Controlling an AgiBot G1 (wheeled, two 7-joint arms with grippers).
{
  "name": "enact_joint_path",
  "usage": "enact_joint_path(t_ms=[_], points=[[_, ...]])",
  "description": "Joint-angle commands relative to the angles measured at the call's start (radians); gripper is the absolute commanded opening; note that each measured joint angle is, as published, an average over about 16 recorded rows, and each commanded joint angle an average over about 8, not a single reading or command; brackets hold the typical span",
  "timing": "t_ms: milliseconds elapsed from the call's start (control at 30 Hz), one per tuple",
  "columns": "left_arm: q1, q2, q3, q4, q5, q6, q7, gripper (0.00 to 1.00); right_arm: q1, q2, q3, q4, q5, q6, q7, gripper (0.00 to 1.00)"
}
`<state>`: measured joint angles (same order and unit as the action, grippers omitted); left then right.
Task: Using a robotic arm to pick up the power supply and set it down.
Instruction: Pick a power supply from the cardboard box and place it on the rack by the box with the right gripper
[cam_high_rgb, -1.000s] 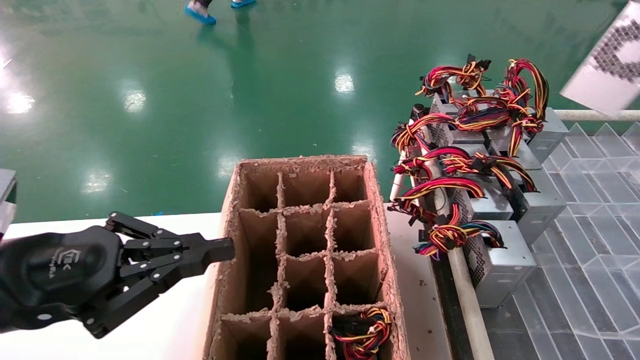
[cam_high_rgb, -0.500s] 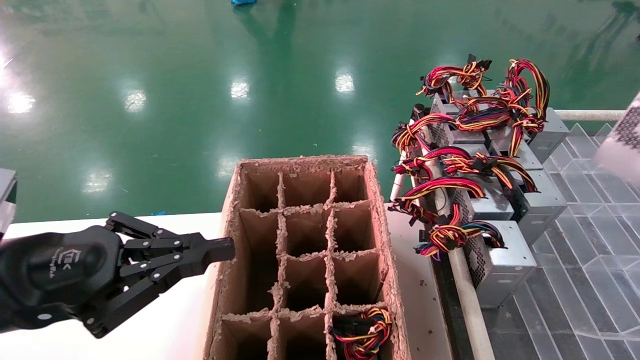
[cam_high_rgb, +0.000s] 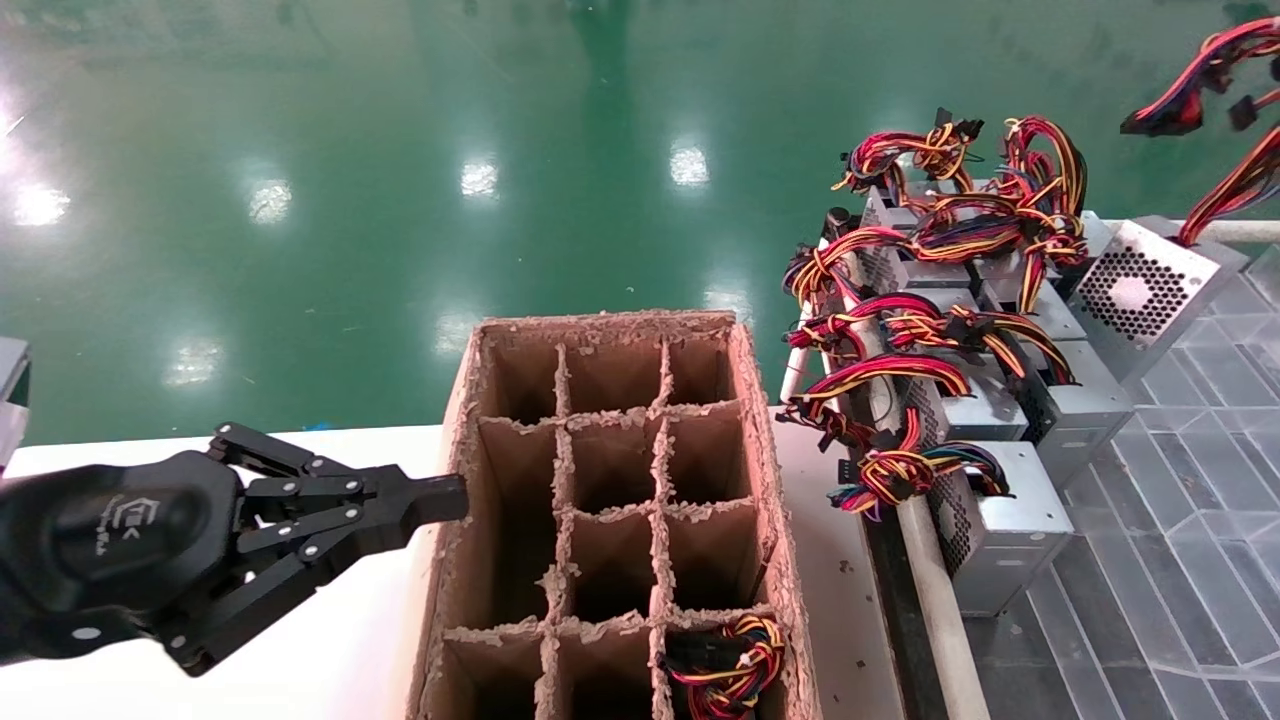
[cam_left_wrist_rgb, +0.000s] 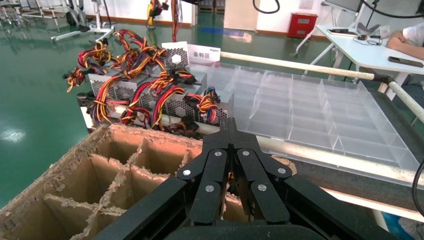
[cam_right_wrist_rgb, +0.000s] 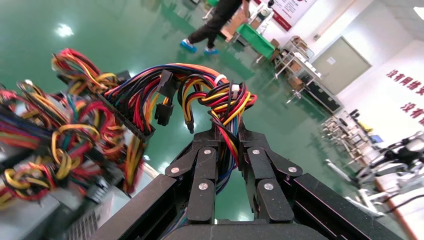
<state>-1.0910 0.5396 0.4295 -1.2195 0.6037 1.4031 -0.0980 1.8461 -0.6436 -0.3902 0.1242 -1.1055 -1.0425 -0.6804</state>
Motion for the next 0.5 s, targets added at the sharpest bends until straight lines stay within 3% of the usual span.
enact_joint_path(t_ms=[33, 500], points=[[0.000, 0.000, 0.000, 0.000, 0.000, 0.000, 0.000, 0.00, -0.024, -0.016, 0.013, -0.003, 0.020, 0.009, -0.004, 0.00], [0.000, 0.000, 0.000, 0.000, 0.000, 0.000, 0.000, 0.00, -0.091, -0.029, 0.031, 0.055, 0.047, 0.057, 0.016, 0.00]])
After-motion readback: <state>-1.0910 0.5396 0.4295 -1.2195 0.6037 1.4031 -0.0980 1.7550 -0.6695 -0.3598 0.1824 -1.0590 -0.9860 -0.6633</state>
